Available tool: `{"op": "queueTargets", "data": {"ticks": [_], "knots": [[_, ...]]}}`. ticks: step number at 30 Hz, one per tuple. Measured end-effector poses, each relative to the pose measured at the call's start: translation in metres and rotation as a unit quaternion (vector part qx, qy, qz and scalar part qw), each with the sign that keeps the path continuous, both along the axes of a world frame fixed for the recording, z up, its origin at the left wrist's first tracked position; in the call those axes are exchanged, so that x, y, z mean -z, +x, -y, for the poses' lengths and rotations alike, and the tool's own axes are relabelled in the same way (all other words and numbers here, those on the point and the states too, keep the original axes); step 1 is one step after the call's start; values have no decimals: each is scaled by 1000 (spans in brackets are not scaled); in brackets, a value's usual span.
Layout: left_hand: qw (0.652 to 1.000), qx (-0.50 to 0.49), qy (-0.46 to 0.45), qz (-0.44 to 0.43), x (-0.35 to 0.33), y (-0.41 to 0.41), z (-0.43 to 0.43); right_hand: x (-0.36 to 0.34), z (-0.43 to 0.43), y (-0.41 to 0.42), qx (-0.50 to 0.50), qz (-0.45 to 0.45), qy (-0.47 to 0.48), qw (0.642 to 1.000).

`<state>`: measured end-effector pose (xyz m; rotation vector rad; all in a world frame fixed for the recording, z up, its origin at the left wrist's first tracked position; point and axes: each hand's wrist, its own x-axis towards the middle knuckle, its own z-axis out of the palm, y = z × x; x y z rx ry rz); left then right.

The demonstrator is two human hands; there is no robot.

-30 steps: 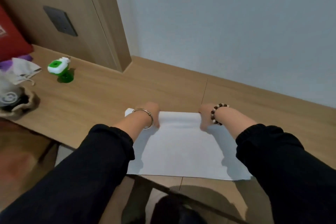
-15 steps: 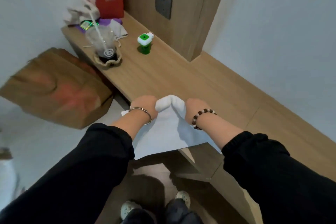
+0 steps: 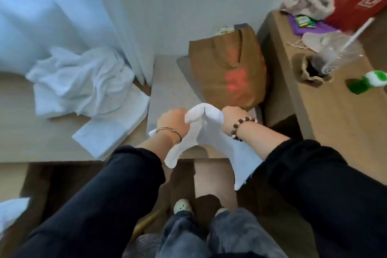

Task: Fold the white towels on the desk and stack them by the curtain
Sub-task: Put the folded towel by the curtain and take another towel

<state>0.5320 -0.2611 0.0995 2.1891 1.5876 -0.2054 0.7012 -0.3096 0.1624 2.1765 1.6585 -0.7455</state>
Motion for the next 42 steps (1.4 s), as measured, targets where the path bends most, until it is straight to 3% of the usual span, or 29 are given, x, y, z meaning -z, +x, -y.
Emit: {"op": "queueTargets", "data": {"ticks": [11, 16, 25, 32, 38, 40, 42], "knots": [[965, -263, -14, -13, 63, -200, -18, 84, -119, -164, -289, 0, 12, 957], [955, -289, 29, -56, 92, -242, -30, 133, -175, -204, -400, -21, 41, 915], [950, -308, 41, -38, 137, -290, -66, 171, -249, -229, -526, 92, 69, 842], [935, -341, -90, 24, 159, -344, -105, 195, -308, -248, -488, 119, 56, 863], [940, -312, -135, 12, 179, -395, -138, 223, -364, -255, -354, -7, -55, 933], [923, -363, -122, 30, 193, -403, -143, 237, -375, -258, -307, -35, -40, 950], [883, -452, -102, 68, 211, -407, -146, 254, -385, -257, -244, -65, -13, 968]]}}
